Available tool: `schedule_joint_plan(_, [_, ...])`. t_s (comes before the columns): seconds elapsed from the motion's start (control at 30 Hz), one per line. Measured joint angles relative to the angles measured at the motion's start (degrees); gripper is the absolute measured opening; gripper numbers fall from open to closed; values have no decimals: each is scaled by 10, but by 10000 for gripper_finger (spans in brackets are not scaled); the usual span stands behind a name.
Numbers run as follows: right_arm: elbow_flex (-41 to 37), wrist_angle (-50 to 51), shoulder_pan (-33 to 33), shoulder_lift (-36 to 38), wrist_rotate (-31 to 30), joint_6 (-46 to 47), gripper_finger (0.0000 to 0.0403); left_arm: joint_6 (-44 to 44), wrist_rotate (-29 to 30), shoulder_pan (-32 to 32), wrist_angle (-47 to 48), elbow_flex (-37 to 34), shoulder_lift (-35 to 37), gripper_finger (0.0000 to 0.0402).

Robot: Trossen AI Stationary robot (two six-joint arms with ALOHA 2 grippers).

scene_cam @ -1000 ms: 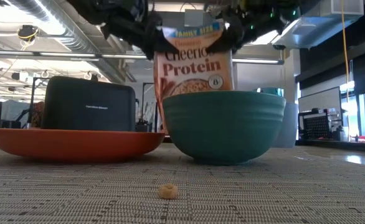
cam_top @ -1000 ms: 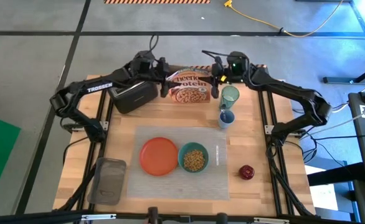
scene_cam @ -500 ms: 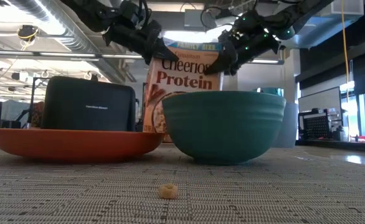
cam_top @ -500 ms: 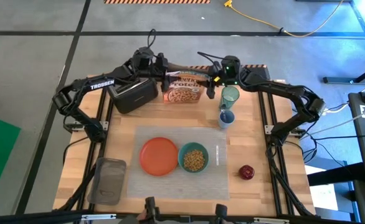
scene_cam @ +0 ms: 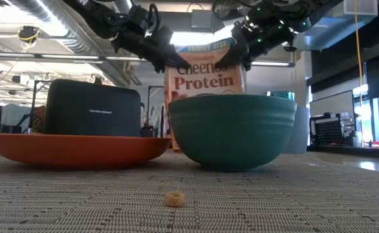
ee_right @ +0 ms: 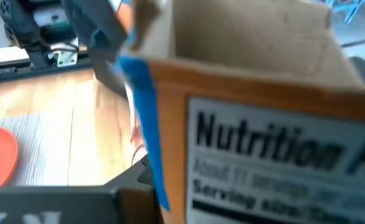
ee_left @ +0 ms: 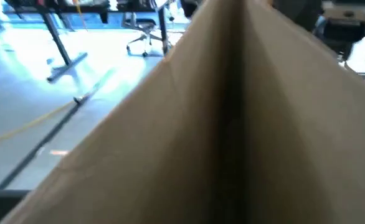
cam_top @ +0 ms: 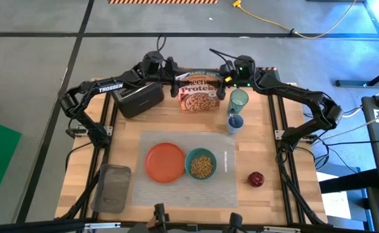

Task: Arrange a breakfast setting
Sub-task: Pour the cereal into the blue bowl

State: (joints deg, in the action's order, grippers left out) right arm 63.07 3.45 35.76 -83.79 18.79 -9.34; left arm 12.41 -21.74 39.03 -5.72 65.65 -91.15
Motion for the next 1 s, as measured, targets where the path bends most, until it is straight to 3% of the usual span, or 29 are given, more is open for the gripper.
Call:
schedule_joint_plan(0.3, [0,58,-2,-2,-32,0,193,2,-4,-1,-42,0,0,252])
schedule_joint_plan(0.73, [-1,56,-1,33,-38,1,253,5,-4,-25,-44,0,5,252])
schedule_joint_plan(1.0, [-1,54,-1,60,-41,16,273,43,-2,-14,-47,0,42,252])
